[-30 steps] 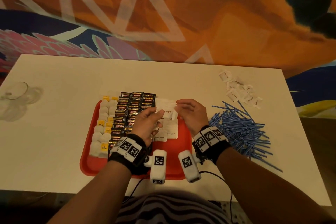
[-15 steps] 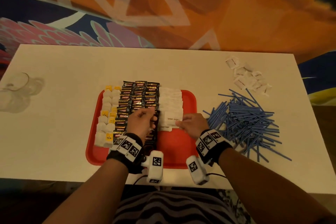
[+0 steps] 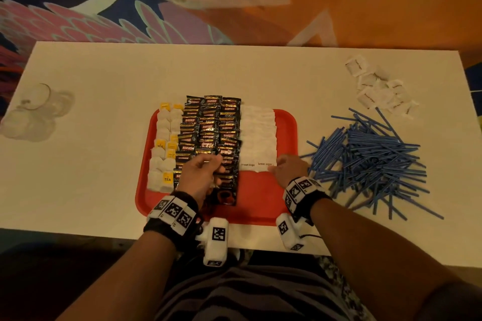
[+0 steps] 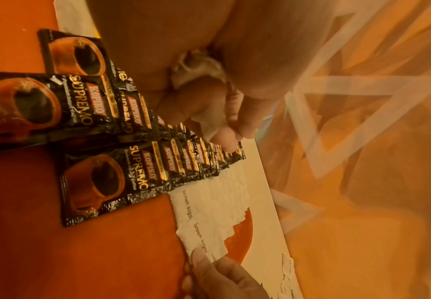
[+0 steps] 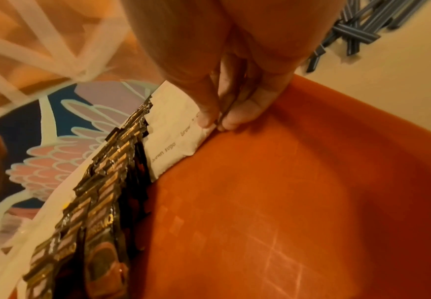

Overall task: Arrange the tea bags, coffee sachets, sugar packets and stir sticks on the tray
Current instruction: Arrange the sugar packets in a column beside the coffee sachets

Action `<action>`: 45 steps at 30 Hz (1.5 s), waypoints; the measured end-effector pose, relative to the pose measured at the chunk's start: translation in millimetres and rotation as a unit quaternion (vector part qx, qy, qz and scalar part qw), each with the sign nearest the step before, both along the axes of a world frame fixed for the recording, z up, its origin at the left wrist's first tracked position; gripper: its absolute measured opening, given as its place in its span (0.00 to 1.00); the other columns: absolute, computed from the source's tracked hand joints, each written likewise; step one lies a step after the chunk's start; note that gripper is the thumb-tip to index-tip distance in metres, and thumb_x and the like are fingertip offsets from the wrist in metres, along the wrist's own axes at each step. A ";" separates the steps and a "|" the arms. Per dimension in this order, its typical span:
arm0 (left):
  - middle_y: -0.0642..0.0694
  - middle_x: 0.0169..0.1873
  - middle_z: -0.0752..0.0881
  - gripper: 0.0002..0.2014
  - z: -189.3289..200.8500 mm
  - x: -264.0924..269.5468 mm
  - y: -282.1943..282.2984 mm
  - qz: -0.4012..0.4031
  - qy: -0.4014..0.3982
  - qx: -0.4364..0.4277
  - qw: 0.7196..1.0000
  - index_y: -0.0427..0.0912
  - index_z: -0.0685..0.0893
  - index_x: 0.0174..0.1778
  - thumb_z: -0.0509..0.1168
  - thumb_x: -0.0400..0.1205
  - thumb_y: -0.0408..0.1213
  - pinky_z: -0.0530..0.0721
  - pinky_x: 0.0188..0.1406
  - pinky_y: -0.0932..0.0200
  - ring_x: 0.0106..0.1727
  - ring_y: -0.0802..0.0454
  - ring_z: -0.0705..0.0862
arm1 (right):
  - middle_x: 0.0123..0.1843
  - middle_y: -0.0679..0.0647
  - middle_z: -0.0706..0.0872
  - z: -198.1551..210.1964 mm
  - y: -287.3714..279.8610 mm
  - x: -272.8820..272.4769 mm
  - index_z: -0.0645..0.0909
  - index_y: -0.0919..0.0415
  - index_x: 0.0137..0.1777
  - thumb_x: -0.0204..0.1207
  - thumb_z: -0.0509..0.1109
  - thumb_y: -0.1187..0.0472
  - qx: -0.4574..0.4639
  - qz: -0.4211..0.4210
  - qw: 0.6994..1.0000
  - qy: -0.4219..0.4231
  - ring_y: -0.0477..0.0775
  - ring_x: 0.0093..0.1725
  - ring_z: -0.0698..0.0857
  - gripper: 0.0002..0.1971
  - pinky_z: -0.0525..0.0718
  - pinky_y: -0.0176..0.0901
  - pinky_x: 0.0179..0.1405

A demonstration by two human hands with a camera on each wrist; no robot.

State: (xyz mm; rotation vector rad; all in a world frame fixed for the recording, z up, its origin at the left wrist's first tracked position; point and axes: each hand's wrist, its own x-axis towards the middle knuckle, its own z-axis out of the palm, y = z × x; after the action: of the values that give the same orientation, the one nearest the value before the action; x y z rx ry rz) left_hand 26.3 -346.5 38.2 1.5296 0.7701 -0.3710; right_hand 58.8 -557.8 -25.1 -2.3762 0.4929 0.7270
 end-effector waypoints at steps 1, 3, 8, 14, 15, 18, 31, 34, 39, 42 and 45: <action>0.48 0.35 0.89 0.05 -0.1 -1.0 0.8 -0.003 -0.001 0.003 1.000 0.43 0.85 0.47 0.69 0.85 0.41 0.73 0.18 0.66 0.24 0.56 0.80 | 0.53 0.52 0.85 -0.6 1.8 -0.3 0.84 0.57 0.53 0.76 0.75 0.50 -0.005 -0.012 1.000 -0.008 0.52 0.51 0.83 0.12 0.71 0.35 0.45; 0.48 0.36 0.88 0.05 0.5 -2.2 1.1 -0.008 -0.003 0.004 1.000 0.43 0.85 0.47 0.68 0.85 0.40 0.75 0.19 0.66 0.24 0.57 0.80 | 0.46 0.52 0.83 -0.3 4.4 -2.5 0.81 0.58 0.46 0.75 0.76 0.53 -0.003 -0.035 0.999 -0.026 0.52 0.45 0.81 0.10 0.72 0.37 0.41; 0.48 0.36 0.88 0.05 2.7 -2.8 1.7 -0.005 -0.002 0.001 1.000 0.42 0.85 0.48 0.68 0.85 0.40 0.76 0.21 0.66 0.24 0.57 0.80 | 0.43 0.52 0.82 3.4 4.8 -8.0 0.76 0.58 0.47 0.74 0.75 0.56 0.001 -0.034 0.998 -0.049 0.54 0.42 0.81 0.11 0.75 0.41 0.37; 0.47 0.35 0.87 0.05 6.5 -1.2 1.7 0.004 0.000 0.001 1.000 0.41 0.85 0.48 0.68 0.85 0.39 0.72 0.16 0.68 0.23 0.56 0.79 | 0.45 0.49 0.77 6.8 12.7 -7.3 0.76 0.55 0.48 0.77 0.70 0.63 0.013 0.119 0.980 -0.161 0.53 0.46 0.78 0.05 0.76 0.44 0.42; 0.47 0.34 0.87 0.05 6.6 -1.3 2.1 0.003 0.001 0.004 1.000 0.41 0.85 0.48 0.69 0.85 0.39 0.72 0.16 0.68 0.24 0.56 0.79 | 0.45 0.48 0.76 7.1 14.2 -6.4 0.76 0.55 0.48 0.77 0.69 0.63 0.004 0.137 0.976 -0.170 0.52 0.47 0.78 0.05 0.75 0.43 0.42; 0.49 0.33 0.87 0.06 6.9 -2.8 3.6 0.000 0.000 0.010 1.000 0.41 0.86 0.48 0.69 0.85 0.40 0.73 0.18 0.67 0.24 0.56 0.79 | 0.43 0.46 0.75 6.7 16.2 -5.4 0.77 0.53 0.46 0.77 0.67 0.64 -0.015 0.164 0.973 -0.165 0.52 0.45 0.79 0.04 0.78 0.44 0.41; 0.47 0.34 0.86 0.10 6.4 -1.6 0.4 -0.003 0.020 -0.014 1.000 0.42 0.85 0.46 0.66 0.86 0.45 0.71 0.16 0.66 0.24 0.56 0.79 | 0.54 0.49 0.74 -1.0 10.3 -3.5 0.79 0.51 0.61 0.77 0.73 0.64 0.061 0.122 0.983 -0.120 0.50 0.51 0.78 0.15 0.79 0.44 0.55; 0.48 0.31 0.85 0.23 14.7 6.3 -8.3 0.018 0.035 -0.068 0.997 0.41 0.85 0.47 0.55 0.89 0.56 0.67 0.14 0.65 0.23 0.55 0.79 | 0.47 0.46 0.78 16.5 8.0 1.7 0.81 0.50 0.56 0.75 0.75 0.60 0.092 0.102 0.980 -0.145 0.47 0.43 0.78 0.11 0.80 0.44 0.50; 0.39 0.30 0.85 0.33 31.2 26.7 -34.7 0.026 0.022 -0.147 0.989 0.35 0.83 0.51 0.45 0.88 0.62 0.64 0.10 0.70 0.18 0.50 0.81 | 0.35 0.44 0.84 75.4 11.2 14.4 0.86 0.51 0.43 0.72 0.78 0.58 0.213 0.093 0.959 -0.165 0.35 0.34 0.80 0.03 0.80 0.32 0.37; 0.39 0.29 0.82 0.34 48.8 37.4 -52.6 -0.014 0.008 -0.145 0.989 0.35 0.83 0.52 0.44 0.87 0.63 0.63 0.09 0.69 0.13 0.53 0.76 | 0.38 0.47 0.87 106.5 8.5 20.6 0.88 0.55 0.44 0.72 0.78 0.57 0.240 0.140 0.949 -0.149 0.37 0.37 0.82 0.03 0.81 0.36 0.43; 0.42 0.28 0.80 0.34 66.1 46.6 -68.2 -0.066 0.005 -0.136 0.989 0.40 0.83 0.54 0.44 0.86 0.65 0.63 0.10 0.69 0.14 0.55 0.76 | 0.37 0.44 0.85 131.9 -1.3 27.2 0.88 0.59 0.50 0.74 0.77 0.60 0.226 0.152 0.951 -0.144 0.30 0.31 0.80 0.07 0.74 0.21 0.34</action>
State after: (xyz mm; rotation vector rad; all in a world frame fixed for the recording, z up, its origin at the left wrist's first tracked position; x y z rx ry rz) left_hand 72.8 -414.7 104.2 1.3257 0.5999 -0.5589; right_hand 86.0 -559.0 106.9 -2.0831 -0.1577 0.5352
